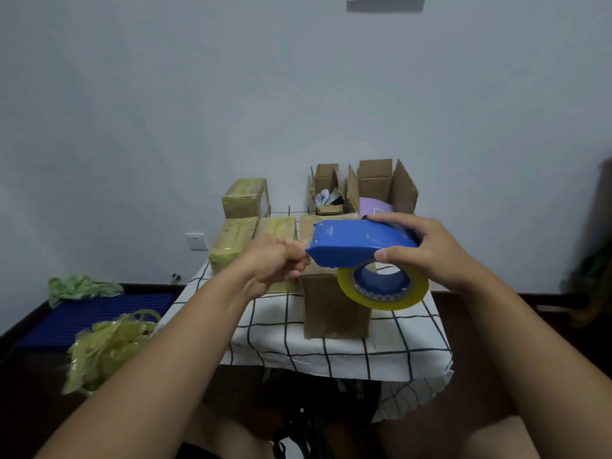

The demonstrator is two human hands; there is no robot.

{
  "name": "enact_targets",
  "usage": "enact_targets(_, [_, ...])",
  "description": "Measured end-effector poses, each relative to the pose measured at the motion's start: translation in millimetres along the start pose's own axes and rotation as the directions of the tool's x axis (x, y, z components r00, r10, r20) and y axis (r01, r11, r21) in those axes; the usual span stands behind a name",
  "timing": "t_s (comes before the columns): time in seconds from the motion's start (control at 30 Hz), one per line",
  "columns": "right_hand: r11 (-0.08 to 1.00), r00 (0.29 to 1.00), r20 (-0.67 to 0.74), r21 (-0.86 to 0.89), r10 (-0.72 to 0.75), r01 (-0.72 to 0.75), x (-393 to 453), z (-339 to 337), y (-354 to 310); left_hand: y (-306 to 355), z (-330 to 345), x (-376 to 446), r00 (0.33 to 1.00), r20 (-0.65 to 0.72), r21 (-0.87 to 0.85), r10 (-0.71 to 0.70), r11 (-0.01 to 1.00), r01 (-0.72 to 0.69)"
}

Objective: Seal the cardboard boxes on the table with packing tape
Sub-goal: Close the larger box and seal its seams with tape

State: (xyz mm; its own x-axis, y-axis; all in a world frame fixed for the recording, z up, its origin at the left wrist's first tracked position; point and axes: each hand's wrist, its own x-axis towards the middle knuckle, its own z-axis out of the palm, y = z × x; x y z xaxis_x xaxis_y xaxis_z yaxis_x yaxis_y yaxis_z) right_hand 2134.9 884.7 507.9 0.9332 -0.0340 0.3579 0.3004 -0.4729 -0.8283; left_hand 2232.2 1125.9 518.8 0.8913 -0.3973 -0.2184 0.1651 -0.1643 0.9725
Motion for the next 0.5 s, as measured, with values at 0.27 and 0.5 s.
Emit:
enact_targets(0.27, [0.994, 0.996, 0.087, -0.109, 0.030, -0.020, 2.9, -33.2, -3.6, -2.2, 11.7, 20.5, 0.986, -0.101, 0.274, 0.136, 0.956, -0.104])
enact_targets(0.5, [0.991, 0.997, 0.073, -0.132, 0.033, -0.023, -6.6, -45.3, -3.9, -3.8, 33.7, 8.5, 0.974, -0.127, 0.315, 0.189, 0.939, -0.141])
